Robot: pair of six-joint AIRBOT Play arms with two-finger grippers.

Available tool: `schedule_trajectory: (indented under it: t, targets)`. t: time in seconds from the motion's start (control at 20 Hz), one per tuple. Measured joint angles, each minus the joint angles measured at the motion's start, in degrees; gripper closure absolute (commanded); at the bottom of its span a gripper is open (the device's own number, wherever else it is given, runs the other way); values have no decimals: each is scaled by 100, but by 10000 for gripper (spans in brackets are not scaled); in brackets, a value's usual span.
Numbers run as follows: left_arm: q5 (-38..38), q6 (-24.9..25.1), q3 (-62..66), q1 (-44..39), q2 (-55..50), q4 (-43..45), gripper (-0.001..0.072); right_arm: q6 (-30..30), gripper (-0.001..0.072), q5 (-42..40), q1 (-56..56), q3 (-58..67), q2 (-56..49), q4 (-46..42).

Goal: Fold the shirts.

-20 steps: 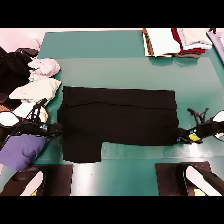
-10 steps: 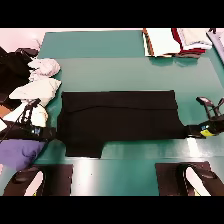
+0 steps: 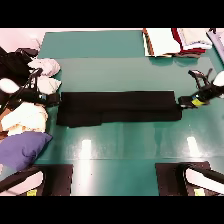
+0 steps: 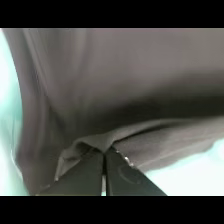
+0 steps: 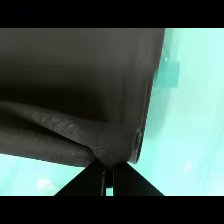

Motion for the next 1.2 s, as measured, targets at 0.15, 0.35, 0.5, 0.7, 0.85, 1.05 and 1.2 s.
schedule_trajectory:
  t: [0.15, 0.35, 0.5, 0.7, 0.85, 1.05, 1.2]
  targets:
    - [208, 105, 675, 2, -885, -144, 681, 79, 692, -66, 140, 686, -691, 11]
    - [380, 212, 1097, 13, -1434, -389, 210, -17, 280, -170, 79, 1325, -1296, 496]
    - [315, 219, 1233, 4, -1552, -540, 540, -254, 263, -203, -227, 1539, -1493, 1182]
    - [-46, 258, 1344, 2, -1602, -632, 682, -527, 178, 22, -944, 1248, -1445, 1589]
    - [-199, 262, 1370, -55, -1615, -754, 682, -761, 180, 17, -1655, 669, -1390, 1932]
    - [-153, 264, 1379, -616, -1628, -866, 682, -1095, 185, -175, -2223, -44, -1574, 2577]
    - [186, 125, 1381, -1246, -1646, -896, 682, -1346, 259, -297, -2203, -299, -1840, 3217]
